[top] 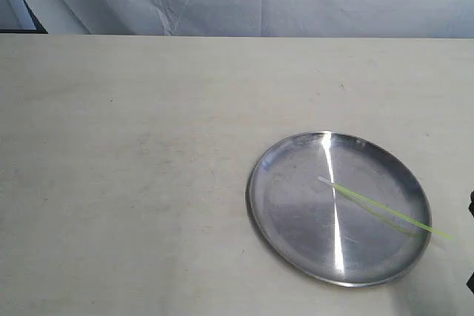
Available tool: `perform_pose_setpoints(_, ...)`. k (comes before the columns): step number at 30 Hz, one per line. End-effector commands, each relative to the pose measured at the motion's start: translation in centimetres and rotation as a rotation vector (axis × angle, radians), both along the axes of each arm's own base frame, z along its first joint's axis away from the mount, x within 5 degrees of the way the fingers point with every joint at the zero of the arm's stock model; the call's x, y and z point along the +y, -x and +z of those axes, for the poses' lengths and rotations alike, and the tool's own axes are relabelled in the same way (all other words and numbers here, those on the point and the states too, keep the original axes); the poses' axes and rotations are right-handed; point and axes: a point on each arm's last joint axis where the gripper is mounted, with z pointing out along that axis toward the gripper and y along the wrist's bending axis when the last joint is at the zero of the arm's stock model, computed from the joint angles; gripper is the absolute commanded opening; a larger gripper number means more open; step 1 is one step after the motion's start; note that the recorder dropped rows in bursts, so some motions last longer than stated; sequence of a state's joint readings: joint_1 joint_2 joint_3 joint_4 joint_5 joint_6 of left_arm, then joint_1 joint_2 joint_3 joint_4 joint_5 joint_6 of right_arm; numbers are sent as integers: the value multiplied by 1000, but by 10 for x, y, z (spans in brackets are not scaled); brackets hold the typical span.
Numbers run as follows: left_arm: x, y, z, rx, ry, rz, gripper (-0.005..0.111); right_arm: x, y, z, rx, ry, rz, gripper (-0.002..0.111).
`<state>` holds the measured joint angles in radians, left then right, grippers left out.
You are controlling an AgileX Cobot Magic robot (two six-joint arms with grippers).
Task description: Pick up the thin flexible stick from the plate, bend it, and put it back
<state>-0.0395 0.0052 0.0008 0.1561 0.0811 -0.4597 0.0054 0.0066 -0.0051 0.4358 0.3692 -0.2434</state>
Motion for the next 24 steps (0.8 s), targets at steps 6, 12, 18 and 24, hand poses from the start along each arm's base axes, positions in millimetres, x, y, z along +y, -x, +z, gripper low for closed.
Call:
perform_pose_setpoints(6,0,0,0,-5,0,0,0,-19,-3,31,-301,-835,-263,0)
perform_pose_setpoints(12,0,0,0,-5,0,0,0,-33,-1,34,-387,-982,-390,0)
perform_pose_setpoints(18,0,0,0,-5,0,0,0,-42,2,37,-468,-1275,-454,0)
perform_pose_setpoints(24,0,0,0,-5,0,0,0,-26,14,107,-677,-461,-247,0)
